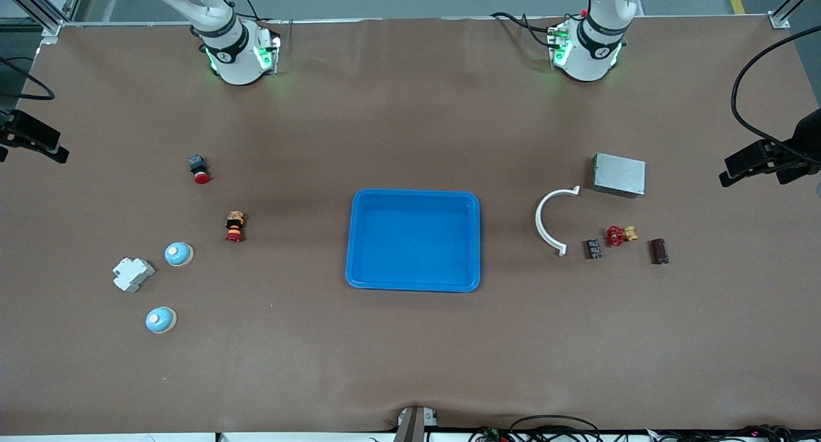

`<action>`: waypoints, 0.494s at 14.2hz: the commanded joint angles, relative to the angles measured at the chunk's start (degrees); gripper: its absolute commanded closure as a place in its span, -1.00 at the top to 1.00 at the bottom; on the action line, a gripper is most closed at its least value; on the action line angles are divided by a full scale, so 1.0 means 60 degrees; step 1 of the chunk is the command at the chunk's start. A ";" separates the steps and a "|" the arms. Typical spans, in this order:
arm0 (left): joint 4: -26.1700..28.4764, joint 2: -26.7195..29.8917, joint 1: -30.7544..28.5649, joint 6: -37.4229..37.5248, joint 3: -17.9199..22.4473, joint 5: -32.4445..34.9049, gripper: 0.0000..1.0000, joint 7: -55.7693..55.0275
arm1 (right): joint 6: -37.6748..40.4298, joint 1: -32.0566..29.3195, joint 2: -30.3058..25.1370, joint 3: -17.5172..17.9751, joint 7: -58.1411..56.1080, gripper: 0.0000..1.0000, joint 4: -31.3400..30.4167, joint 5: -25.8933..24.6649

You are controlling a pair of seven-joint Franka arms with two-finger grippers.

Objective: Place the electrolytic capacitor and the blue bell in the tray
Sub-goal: 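Move the right gripper toward a blue bell while the left gripper approaches a capacitor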

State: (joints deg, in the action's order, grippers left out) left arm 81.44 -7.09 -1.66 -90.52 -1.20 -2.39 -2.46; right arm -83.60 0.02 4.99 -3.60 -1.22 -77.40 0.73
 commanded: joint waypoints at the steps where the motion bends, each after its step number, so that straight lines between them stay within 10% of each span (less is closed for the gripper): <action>1: 0.0020 0.0024 -0.0045 -0.0205 -0.0035 0.0047 1.00 -0.0059 | -0.0085 0.0012 -0.0172 0.0014 0.0115 1.00 -0.0137 0.0040; 7: 0.0035 0.0024 -0.0089 -0.0192 0.0009 0.0047 1.00 0.0131 | 0.0032 -0.0017 -0.0216 0.0000 0.0072 1.00 -0.0093 0.0040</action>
State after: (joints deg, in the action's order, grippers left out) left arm 81.45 -7.09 -1.82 -91.15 -1.12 -2.39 -2.40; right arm -83.70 0.01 4.96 -3.61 -1.22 -77.37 0.73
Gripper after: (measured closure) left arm 0.000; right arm 0.000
